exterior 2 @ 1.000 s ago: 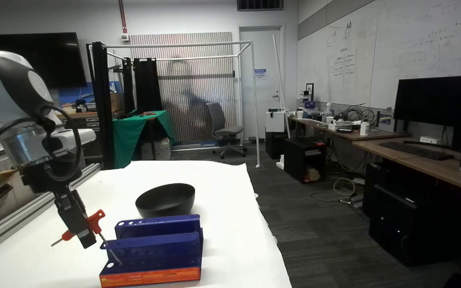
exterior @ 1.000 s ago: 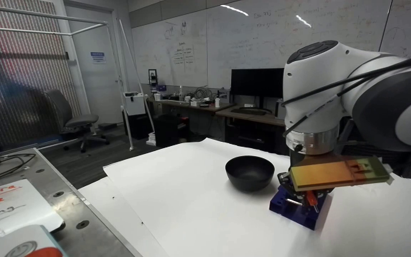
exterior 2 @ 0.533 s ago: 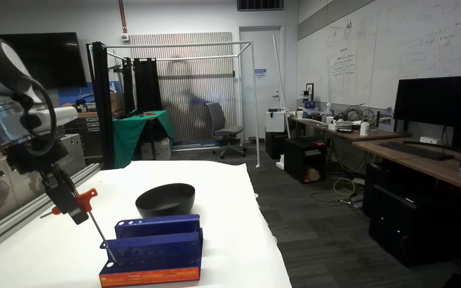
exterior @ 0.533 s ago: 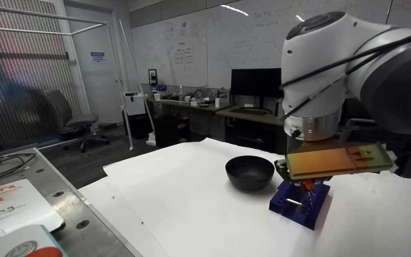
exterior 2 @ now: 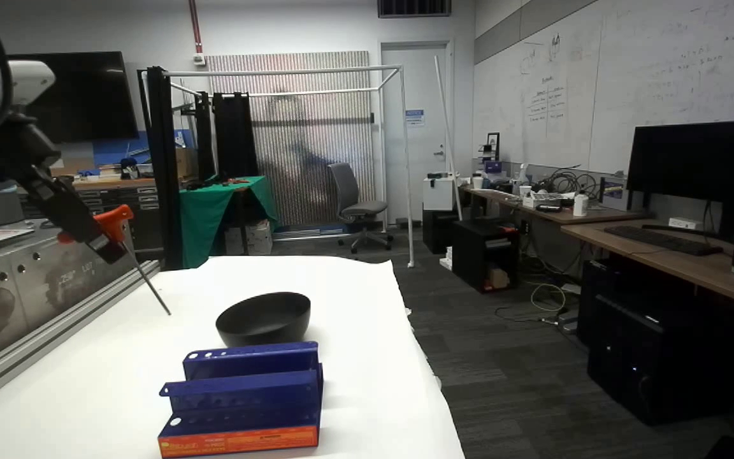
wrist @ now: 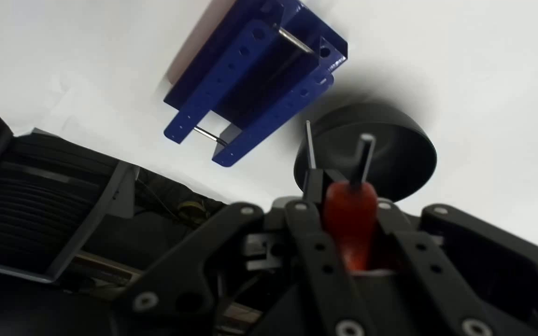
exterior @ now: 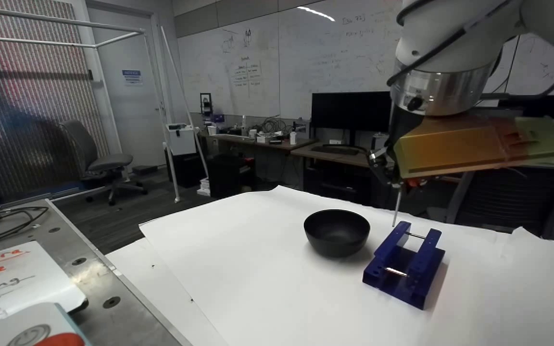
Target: Put the orange object in the bowl
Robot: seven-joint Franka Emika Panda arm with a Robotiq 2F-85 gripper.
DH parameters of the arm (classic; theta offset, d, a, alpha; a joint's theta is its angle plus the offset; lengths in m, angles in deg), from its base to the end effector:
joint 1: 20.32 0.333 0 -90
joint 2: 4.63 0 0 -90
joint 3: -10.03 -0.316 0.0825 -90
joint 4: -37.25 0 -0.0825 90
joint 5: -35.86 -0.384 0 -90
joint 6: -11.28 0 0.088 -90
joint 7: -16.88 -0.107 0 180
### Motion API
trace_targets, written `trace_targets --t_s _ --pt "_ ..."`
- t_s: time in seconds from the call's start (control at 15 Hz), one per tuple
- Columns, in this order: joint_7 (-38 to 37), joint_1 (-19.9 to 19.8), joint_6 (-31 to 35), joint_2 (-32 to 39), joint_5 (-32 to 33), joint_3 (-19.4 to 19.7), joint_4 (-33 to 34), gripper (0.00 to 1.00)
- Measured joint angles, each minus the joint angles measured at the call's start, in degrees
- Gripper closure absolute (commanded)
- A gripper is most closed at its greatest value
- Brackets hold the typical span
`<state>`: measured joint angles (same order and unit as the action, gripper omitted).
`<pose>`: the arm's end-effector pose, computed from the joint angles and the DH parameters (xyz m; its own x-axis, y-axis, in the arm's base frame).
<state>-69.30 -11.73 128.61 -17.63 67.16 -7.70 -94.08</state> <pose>0.4387 0.1899 0.4450 0.6346 -0.5857 0.5042 -0.7282 -0.6717 0.1364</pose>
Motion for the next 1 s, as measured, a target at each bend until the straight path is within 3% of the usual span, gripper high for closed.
trace_targets --t_s 0.4,0.67,1.0 --pt "-4.8 -1.4 11.4 3.2 13.7 0.8 0.6 0.95" --pt "-10.0 -2.9 19.0 10.4 23.8 3.9 1.3 0.95" --pt "-16.8 -3.1 23.1 19.5 37.1 7.8 4.9 0.94"
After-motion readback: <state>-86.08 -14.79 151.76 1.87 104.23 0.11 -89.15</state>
